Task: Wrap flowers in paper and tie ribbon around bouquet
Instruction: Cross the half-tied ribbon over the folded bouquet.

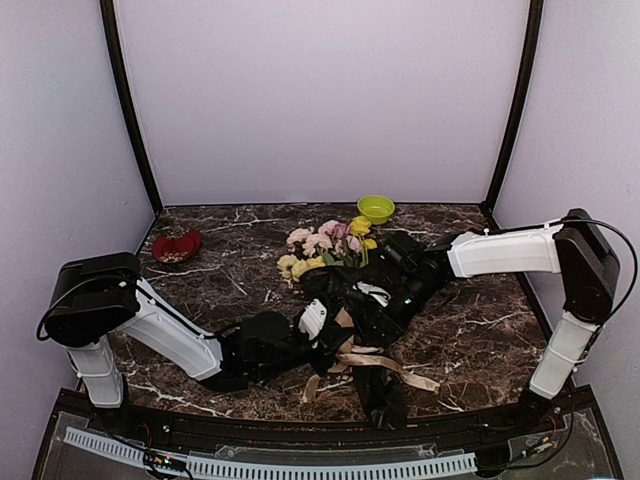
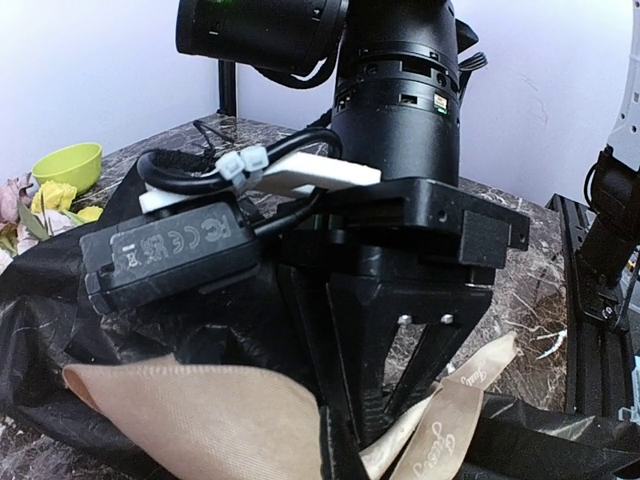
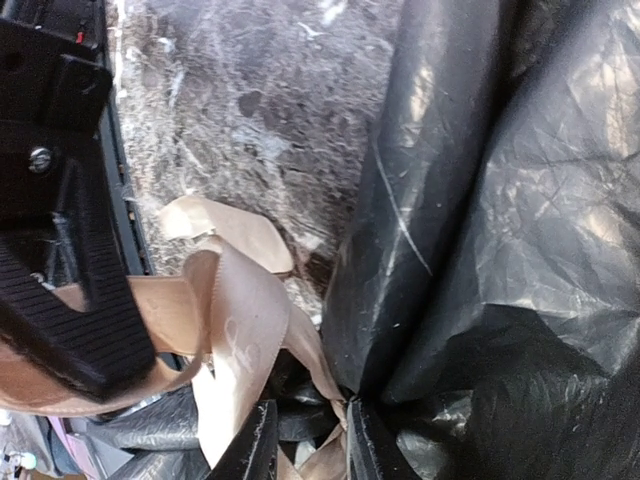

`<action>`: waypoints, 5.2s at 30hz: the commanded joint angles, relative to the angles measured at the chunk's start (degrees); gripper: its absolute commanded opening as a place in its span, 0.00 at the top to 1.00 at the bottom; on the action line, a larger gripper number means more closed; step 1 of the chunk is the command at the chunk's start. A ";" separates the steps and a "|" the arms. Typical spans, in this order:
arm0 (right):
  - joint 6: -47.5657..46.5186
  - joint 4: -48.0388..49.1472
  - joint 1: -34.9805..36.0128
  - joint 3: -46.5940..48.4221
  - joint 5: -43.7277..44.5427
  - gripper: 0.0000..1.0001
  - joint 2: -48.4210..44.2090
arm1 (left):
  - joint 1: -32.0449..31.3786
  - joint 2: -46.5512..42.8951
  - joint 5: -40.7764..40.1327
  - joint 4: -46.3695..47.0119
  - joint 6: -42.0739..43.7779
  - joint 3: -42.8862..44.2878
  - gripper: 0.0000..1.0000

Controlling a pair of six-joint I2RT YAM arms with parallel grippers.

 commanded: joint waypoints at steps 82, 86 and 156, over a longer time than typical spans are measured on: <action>2.82 4.00 0.18 -1.70 2.61 0.87 -3.38 | 0.58 -9.55 5.53 0.46 24.51 -10.28 0.38; 2.97 3.80 0.17 -1.37 2.74 0.94 -3.63 | 0.62 -6.18 7.68 -6.32 27.77 -4.75 0.29; 7.83 4.56 -2.39 5.22 8.11 0.81 0.27 | 2.43 9.54 -3.97 1.99 29.69 4.44 1.00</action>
